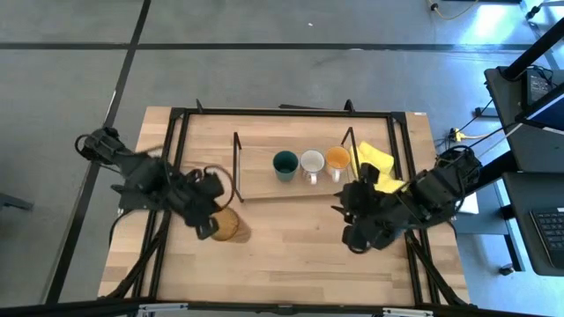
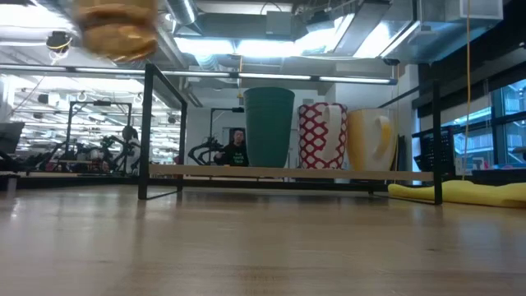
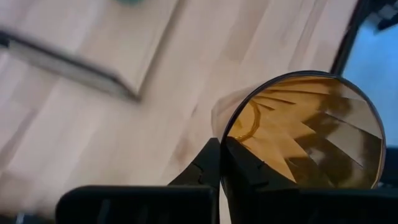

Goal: Stack small to large cups/mugs on shelf
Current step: Put the orange cup on the shelf

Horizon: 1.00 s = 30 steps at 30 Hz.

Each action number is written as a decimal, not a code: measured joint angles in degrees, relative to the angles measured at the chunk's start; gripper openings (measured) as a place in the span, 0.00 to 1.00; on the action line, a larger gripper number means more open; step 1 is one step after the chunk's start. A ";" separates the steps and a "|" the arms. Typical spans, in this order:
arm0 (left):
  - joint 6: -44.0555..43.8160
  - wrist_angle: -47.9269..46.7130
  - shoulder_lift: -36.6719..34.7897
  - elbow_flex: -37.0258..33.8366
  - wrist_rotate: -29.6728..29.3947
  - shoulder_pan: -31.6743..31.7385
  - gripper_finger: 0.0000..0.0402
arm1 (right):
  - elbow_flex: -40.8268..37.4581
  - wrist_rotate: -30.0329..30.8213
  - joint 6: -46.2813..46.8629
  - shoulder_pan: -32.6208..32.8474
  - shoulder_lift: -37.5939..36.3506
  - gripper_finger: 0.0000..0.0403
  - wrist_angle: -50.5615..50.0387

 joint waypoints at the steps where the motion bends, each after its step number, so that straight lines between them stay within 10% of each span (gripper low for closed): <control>1: 1.74 0.64 0.00 1.04 -0.27 1.23 0.00 | 0.01 0.66 1.36 0.48 -0.10 0.34 -0.35; 30: 42.03 3.77 13.69 2.78 9.87 43.69 0.00 | -1.06 7.74 12.69 3.95 -0.54 0.34 -0.25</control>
